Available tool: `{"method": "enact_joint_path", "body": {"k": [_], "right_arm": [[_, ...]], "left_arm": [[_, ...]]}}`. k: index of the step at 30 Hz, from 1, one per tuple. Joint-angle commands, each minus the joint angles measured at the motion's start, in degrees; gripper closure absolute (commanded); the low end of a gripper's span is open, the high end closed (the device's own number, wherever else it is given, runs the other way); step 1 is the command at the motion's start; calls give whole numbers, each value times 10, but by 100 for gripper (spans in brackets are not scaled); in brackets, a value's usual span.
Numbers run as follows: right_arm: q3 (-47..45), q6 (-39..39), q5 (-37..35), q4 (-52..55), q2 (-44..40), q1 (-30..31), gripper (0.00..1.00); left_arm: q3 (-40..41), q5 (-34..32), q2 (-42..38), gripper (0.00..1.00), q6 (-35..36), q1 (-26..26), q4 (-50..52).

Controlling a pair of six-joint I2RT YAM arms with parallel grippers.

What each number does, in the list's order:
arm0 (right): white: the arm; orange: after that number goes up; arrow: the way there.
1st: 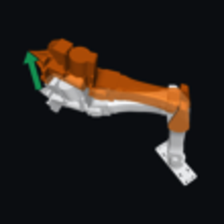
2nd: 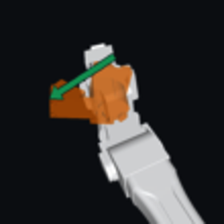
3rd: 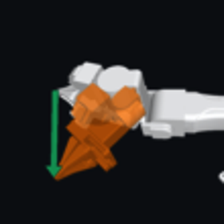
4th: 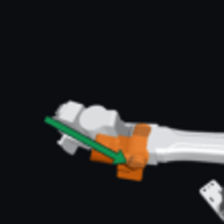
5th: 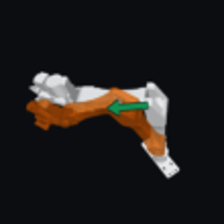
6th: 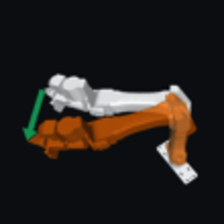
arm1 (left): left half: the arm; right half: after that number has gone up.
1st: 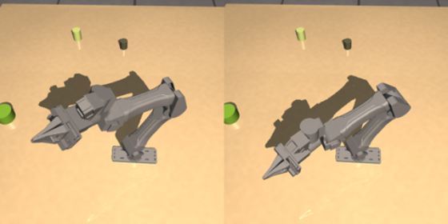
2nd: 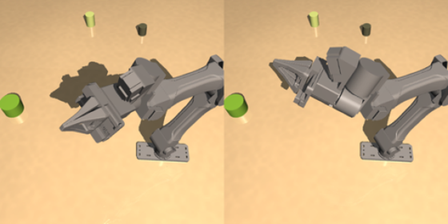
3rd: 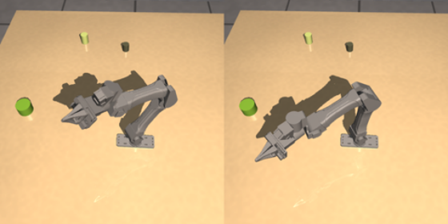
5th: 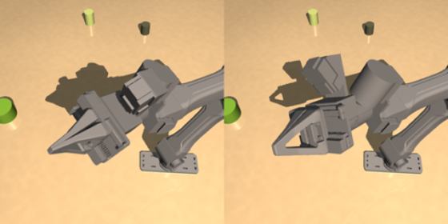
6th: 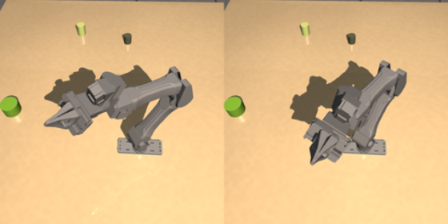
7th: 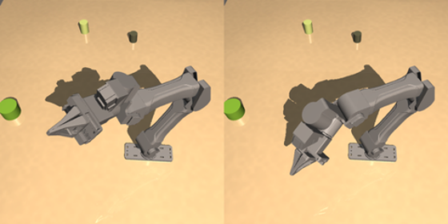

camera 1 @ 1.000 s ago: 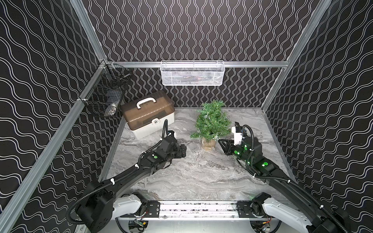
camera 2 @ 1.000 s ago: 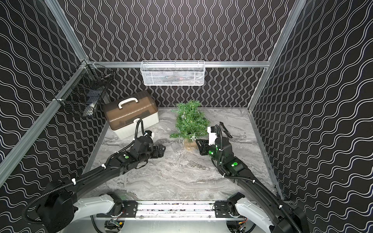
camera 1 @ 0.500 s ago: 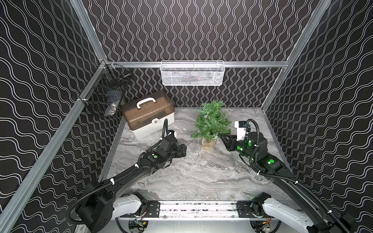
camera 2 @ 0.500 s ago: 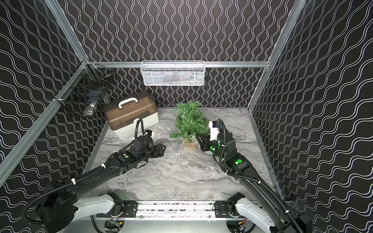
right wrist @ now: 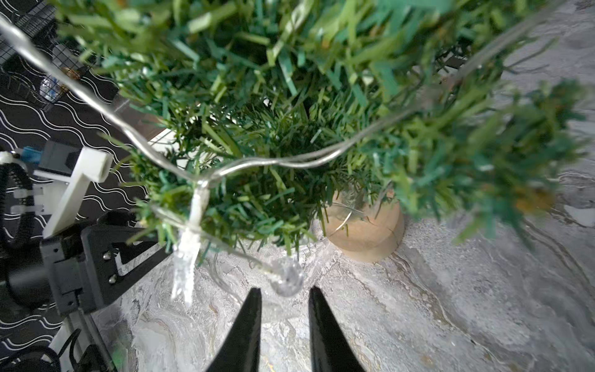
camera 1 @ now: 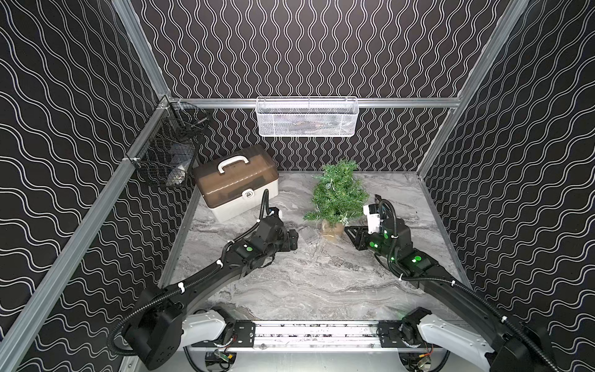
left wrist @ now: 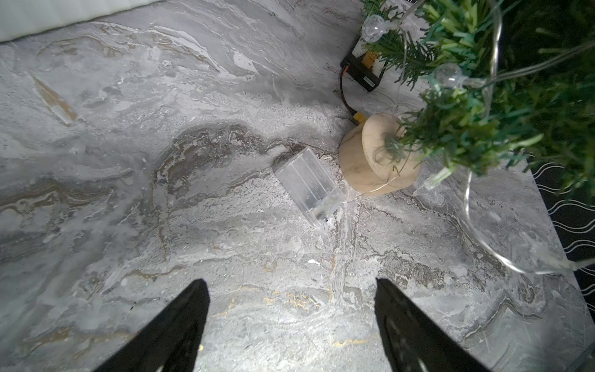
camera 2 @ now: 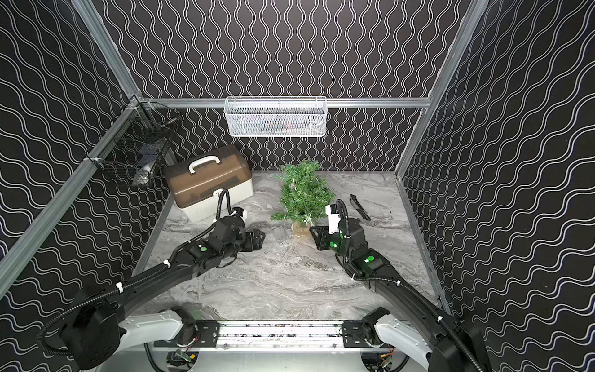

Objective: Remove string lights from the small christmas tree
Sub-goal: Pick up the light string from the Christmas tree.

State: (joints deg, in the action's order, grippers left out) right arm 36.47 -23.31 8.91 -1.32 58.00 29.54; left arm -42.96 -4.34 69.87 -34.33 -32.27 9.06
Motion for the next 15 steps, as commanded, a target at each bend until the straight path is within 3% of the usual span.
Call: {"method": "enact_joint_path", "body": {"k": [1,15], "right_arm": [[16,10,2,-40,17,3,73],[33,10,-26,-44,41,6,80]], "left_arm": [[-6,1,4,16,5,0,-7],[-2,-5,0,15,8,0,-4]]}}
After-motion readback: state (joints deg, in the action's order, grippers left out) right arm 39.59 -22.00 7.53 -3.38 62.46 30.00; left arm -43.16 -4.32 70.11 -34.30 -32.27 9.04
